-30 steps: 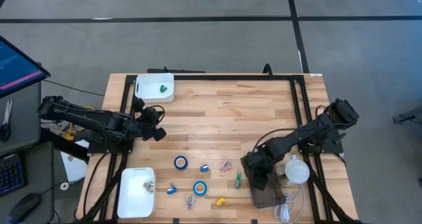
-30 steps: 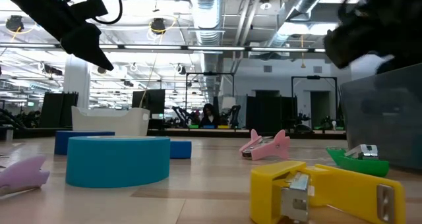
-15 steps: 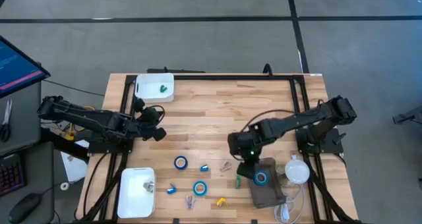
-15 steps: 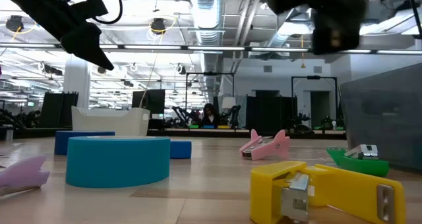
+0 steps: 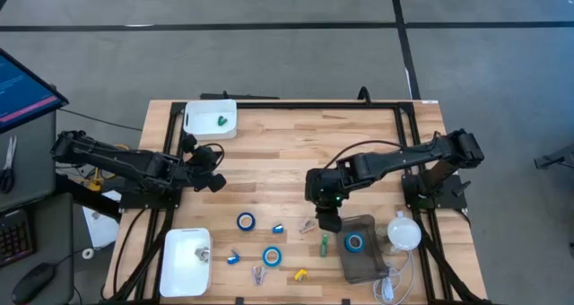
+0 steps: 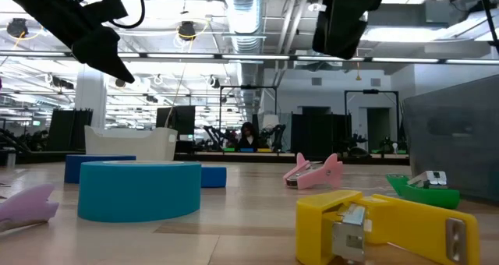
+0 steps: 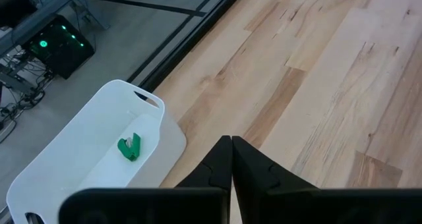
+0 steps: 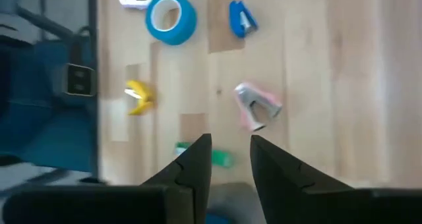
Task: Pick and place Stapler, Stapler remover, tape
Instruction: Put the pink staple remover into the bottom white bin
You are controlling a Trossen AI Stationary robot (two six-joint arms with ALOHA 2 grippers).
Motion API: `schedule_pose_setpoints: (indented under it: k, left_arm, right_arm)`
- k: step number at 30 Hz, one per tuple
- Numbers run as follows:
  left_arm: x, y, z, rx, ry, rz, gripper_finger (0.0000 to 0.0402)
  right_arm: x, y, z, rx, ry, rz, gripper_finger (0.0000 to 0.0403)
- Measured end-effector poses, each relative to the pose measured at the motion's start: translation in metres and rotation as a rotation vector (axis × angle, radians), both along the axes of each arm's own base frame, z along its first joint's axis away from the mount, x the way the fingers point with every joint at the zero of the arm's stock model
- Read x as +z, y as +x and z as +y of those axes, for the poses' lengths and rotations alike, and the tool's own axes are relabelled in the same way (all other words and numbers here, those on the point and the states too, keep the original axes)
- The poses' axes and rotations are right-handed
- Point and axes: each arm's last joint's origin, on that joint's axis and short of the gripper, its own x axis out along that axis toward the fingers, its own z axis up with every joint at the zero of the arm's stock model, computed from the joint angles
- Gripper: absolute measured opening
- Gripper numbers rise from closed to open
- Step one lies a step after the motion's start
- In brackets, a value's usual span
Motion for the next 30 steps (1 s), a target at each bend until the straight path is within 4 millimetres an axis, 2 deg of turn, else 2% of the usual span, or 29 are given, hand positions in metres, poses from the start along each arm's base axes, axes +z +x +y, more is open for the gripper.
schedule_pose_setpoints:
  k: [7,11,17,30]
  left_arm:
    - [0.000,0.000,0.000,-0.001,0.022,0.010,0.0001]
    - [0.000,0.000,0.000,0.003,0.028,0.008,0.0001]
    - [0.001,0.000,0.000,0.003,0.026,0.001,0.0001]
    - [0.001,0.001,0.000,0.005,0.022,-0.013,0.0001]
  right_arm:
    - [-0.001,0.000,0.000,0.061,-0.169,-0.056,0.0097]
    - [-0.010,0.001,-0.001,0.060,-0.227,-0.078,0.0097]
    - [-0.027,0.000,-0.004,0.033,-0.264,-0.099,0.0098]
    - [-0.023,0.008,-0.013,-0.009,-0.253,-0.173,0.0098]
